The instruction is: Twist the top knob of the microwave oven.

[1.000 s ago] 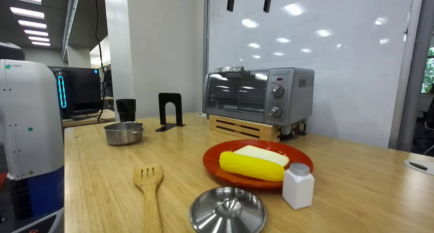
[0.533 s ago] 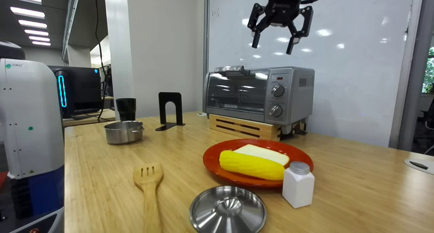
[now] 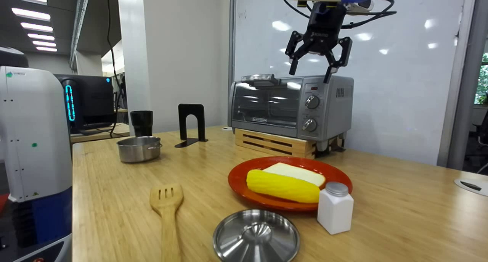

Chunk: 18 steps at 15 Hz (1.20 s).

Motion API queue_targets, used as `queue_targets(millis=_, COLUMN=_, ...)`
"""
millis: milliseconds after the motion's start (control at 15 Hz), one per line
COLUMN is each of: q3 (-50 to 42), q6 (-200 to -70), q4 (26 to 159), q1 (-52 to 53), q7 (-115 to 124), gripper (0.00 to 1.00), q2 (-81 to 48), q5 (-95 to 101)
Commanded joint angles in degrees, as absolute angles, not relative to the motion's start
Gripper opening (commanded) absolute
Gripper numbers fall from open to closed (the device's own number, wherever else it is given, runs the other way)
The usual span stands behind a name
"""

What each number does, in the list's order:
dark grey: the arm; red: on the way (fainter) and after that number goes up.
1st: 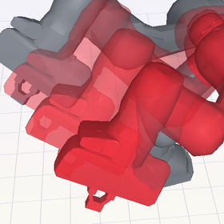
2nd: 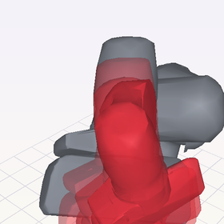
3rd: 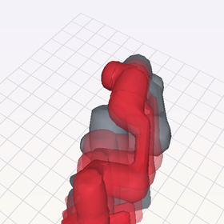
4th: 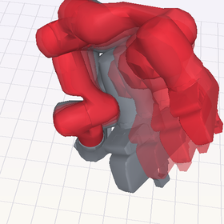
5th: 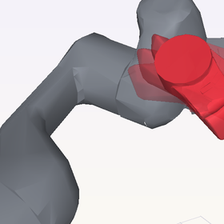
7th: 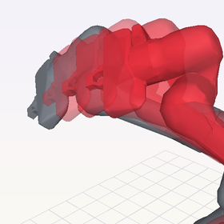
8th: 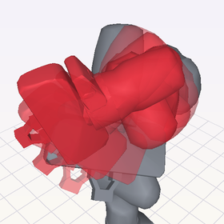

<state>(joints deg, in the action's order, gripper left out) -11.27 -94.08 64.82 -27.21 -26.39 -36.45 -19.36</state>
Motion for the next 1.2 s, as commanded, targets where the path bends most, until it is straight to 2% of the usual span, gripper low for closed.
queue_targets(millis=0, q3=-8.1, q6=-92.3, q4=58.3, q1=-30.5, q7=-24.8, gripper=1.0, q2=-40.9, q5=-20.1)
queue_targets(millis=1133, q3=-7.9, q6=-93.2, q4=57.2, q1=-30.5, q7=-24.8, gripper=1.0, q2=-44.8, q5=-23.8)
